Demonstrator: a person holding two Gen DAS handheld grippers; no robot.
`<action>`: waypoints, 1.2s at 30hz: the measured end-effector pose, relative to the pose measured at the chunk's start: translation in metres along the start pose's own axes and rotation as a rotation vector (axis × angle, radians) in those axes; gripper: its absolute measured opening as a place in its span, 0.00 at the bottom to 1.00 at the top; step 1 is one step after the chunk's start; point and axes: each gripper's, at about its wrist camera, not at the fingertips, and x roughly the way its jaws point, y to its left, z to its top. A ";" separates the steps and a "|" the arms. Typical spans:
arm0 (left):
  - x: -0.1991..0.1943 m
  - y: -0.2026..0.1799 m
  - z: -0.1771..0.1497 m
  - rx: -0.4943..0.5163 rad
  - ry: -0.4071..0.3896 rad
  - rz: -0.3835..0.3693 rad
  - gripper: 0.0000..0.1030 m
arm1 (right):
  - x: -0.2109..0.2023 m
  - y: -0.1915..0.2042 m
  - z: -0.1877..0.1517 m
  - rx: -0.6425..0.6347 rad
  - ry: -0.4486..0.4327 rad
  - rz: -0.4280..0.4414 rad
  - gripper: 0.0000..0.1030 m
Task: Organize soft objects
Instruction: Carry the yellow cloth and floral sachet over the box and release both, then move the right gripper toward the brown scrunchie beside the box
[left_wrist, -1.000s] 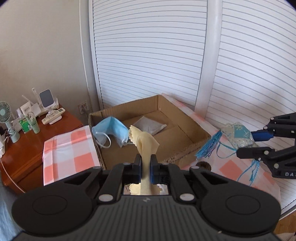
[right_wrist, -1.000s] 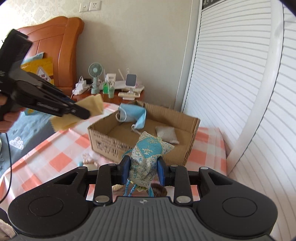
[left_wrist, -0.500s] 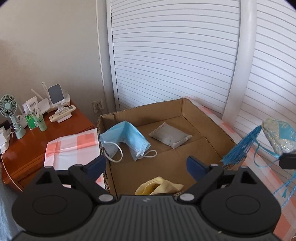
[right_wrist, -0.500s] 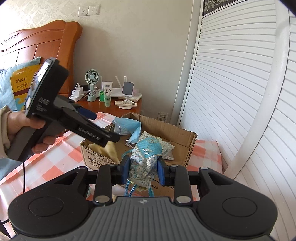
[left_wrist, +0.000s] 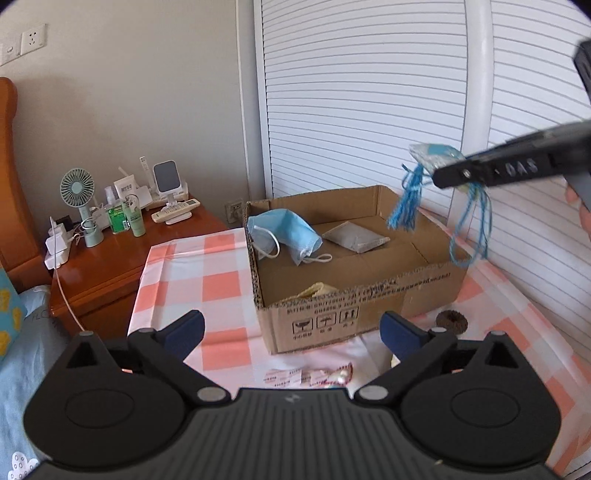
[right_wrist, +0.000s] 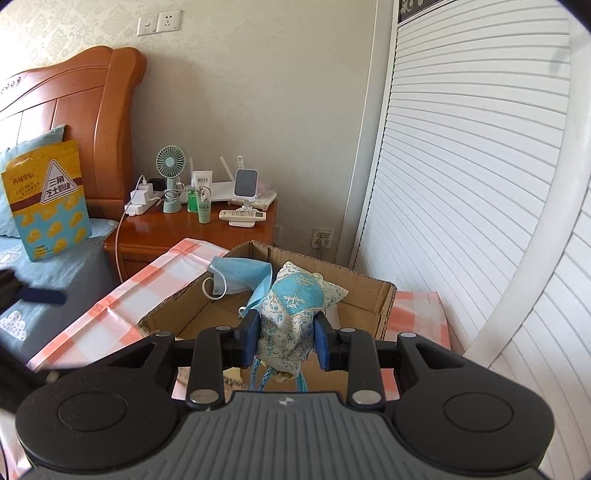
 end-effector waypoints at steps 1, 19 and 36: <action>-0.003 -0.002 -0.006 0.006 0.006 0.010 0.98 | 0.005 -0.001 0.004 0.001 0.003 -0.003 0.34; -0.010 -0.015 -0.042 0.041 0.090 0.023 0.98 | 0.038 0.000 -0.011 0.096 0.042 -0.087 1.00; 0.007 -0.020 -0.048 0.037 0.131 -0.003 0.98 | 0.029 -0.010 -0.105 0.274 0.138 -0.250 1.00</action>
